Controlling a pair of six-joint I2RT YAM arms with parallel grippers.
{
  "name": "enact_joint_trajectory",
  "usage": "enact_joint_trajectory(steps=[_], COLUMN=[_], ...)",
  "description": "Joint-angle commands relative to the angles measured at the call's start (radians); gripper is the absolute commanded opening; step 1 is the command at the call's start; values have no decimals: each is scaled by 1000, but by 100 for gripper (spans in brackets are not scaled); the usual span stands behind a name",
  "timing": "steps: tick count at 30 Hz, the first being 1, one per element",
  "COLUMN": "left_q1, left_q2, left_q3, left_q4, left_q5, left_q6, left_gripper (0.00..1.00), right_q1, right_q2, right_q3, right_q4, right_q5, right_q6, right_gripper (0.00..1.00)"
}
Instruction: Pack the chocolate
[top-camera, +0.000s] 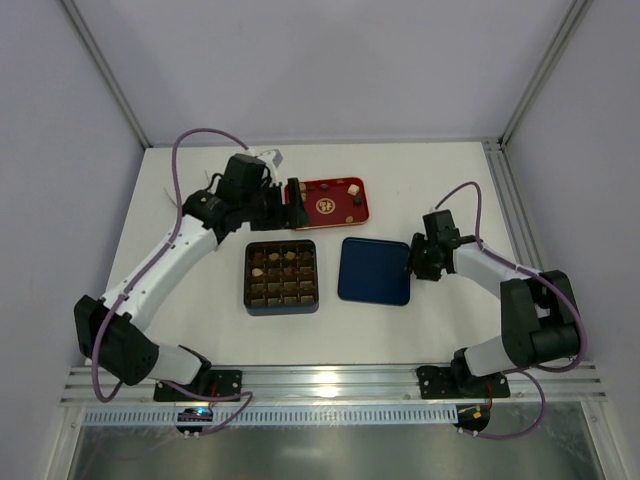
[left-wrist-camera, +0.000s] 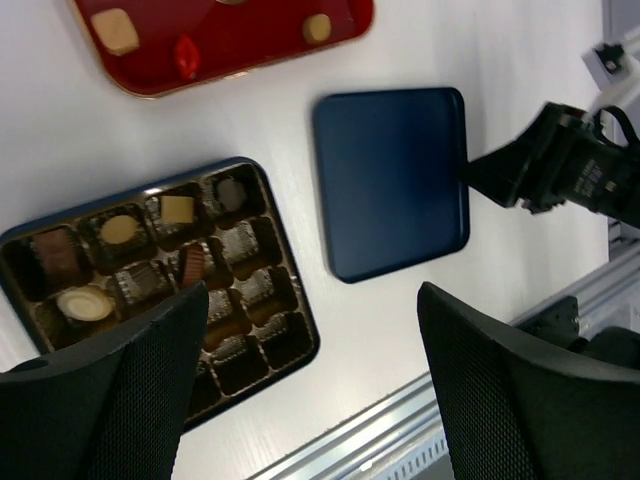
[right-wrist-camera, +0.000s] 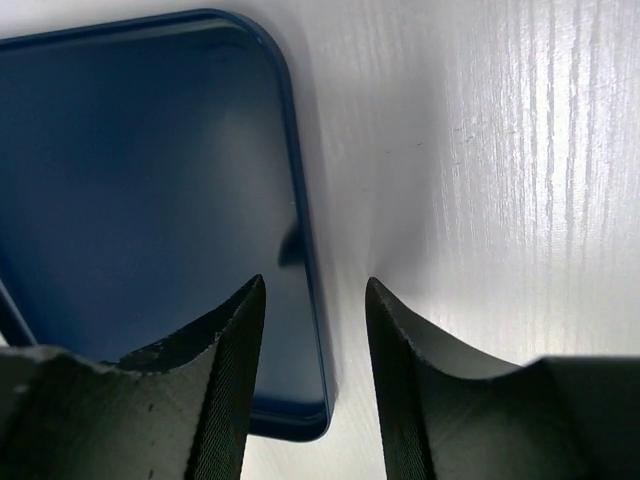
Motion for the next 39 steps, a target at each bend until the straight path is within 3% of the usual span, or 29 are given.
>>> enact_joint_trajectory(steps=[1,10,16,27,39], left_q1=[-64,-155,-160,-160,-160], left_q2=[6,100,203,436,545], left_q3=[-4,-26,-6,91,146], left_q4=[95,159,179,192,222], left_q5=[50,77,96,143,220], left_q6=[-38,-70,-62,-27,-46], left_gripper=[83,82,82,81,80], right_q1=[4,9,9,-11,-54], right_q2=[25,92,91,-30,-135], right_q3=[-9,18,44,116,153], right_q4=[55,55,31,-68,-141], right_q5=[28,34,68,0,-84], right_q6=[21,15,-14,-73,-88], right_gripper=[46,29,4,4,4])
